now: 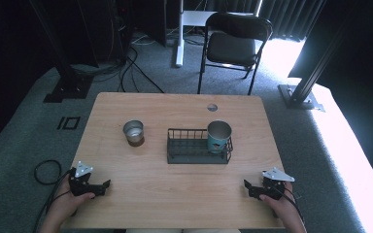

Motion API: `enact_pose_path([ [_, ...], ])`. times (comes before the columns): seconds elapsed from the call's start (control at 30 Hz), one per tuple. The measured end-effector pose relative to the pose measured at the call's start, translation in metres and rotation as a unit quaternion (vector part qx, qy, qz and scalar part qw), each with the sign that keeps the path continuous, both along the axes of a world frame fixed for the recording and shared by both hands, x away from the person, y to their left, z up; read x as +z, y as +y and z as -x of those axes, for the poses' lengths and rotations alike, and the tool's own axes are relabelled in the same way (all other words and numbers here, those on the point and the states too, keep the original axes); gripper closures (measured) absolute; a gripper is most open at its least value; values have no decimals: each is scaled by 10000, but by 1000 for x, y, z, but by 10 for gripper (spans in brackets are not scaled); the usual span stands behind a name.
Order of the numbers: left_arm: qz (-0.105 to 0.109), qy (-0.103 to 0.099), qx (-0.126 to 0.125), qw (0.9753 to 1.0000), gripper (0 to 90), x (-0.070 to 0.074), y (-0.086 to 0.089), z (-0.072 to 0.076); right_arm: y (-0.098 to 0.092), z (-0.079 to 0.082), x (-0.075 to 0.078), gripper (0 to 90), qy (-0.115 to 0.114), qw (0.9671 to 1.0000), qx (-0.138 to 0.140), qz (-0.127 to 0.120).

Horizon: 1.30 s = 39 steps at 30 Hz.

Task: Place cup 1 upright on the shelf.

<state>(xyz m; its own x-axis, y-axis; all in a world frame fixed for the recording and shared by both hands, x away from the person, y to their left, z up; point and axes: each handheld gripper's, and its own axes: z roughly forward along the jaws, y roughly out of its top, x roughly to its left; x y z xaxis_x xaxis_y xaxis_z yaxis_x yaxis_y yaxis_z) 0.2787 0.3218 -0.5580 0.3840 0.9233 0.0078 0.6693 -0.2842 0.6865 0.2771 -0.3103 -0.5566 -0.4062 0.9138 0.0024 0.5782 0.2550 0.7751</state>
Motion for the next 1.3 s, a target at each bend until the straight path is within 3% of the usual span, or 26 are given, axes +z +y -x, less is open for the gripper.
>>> enact_pose_path([
  [0.33,0,0,1,10000,5,0,0,0,1,-3,-2,125,331,9990,262,137],
  [1.3,1,-1,2,10000,4,0,0,0,2,-4,-3,122,340,9988,329,147],
])
